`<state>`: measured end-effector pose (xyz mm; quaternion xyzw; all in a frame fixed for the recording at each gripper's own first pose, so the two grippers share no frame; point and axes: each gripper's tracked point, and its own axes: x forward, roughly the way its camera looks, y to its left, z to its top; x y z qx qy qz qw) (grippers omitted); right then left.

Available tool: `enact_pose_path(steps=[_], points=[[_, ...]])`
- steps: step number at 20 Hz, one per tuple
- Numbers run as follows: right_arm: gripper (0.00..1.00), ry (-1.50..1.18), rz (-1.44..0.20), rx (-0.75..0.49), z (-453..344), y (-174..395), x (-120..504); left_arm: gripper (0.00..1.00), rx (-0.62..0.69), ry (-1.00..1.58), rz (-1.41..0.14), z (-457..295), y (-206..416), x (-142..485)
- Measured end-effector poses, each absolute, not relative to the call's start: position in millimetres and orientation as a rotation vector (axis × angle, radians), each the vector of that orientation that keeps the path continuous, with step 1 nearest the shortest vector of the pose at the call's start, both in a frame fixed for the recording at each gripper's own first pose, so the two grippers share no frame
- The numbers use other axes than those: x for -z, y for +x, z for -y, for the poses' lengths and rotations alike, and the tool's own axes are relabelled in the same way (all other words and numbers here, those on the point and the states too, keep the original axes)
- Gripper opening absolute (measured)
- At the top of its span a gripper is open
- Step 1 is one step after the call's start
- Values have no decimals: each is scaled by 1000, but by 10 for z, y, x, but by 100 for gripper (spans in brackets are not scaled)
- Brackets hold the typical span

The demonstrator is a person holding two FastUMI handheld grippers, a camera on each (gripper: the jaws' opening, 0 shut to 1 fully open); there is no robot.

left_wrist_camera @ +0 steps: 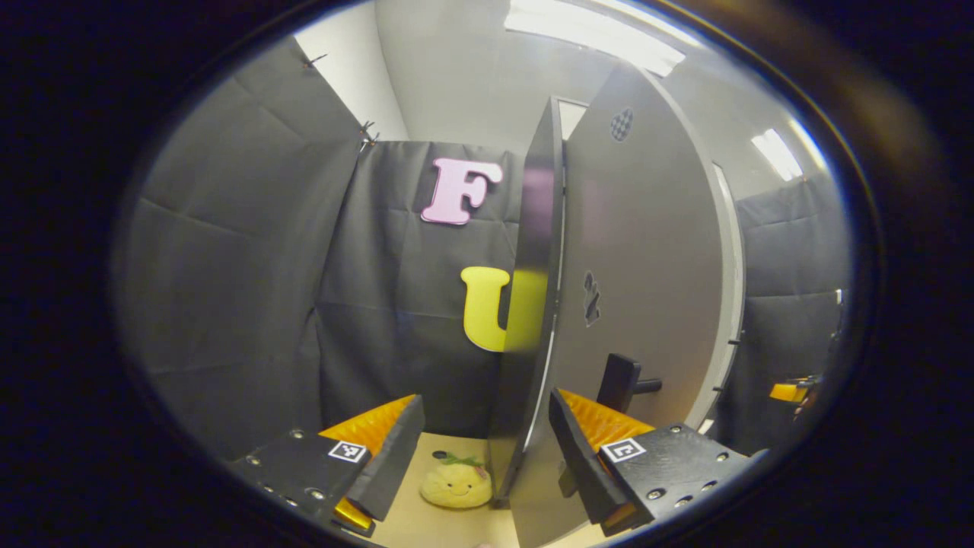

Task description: Grab one shoe with the right hand and put it into the shoe cabinet, grab the other shoe with the left hand and put it into the shoe cabinet; then close the right door with the right hand and the left door with the left hand.

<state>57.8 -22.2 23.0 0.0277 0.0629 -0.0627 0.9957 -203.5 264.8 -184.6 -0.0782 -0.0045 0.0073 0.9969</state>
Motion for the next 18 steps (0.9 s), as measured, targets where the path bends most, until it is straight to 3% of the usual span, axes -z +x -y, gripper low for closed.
enact_pose_path(steps=[8, 9, 13, 14, 17, 18], points=[[98, 85, -124, 87, 117, 669, -199, 97, 31, -13, 24, -2072, -1996, 1681], [98, 63, -125, 93, 127, 668, -189, 93, 31, -7, 23, -1996, -1974, 1674], [98, 37, -117, 97, 174, 638, -198, 93, -34, 25, 48, -1778, -1919, 1652], [92, 42, -121, 103, 211, 612, -177, 93, -33, 15, 47, -1709, -1896, 1657], [92, 51, -136, 141, 408, 548, -121, 95, -25, -12, 44, -1530, -1793, 1697], [98, 42, -143, 161, 503, 539, -96, 96, -28, -19, 43, -1472, -1747, 1725]])
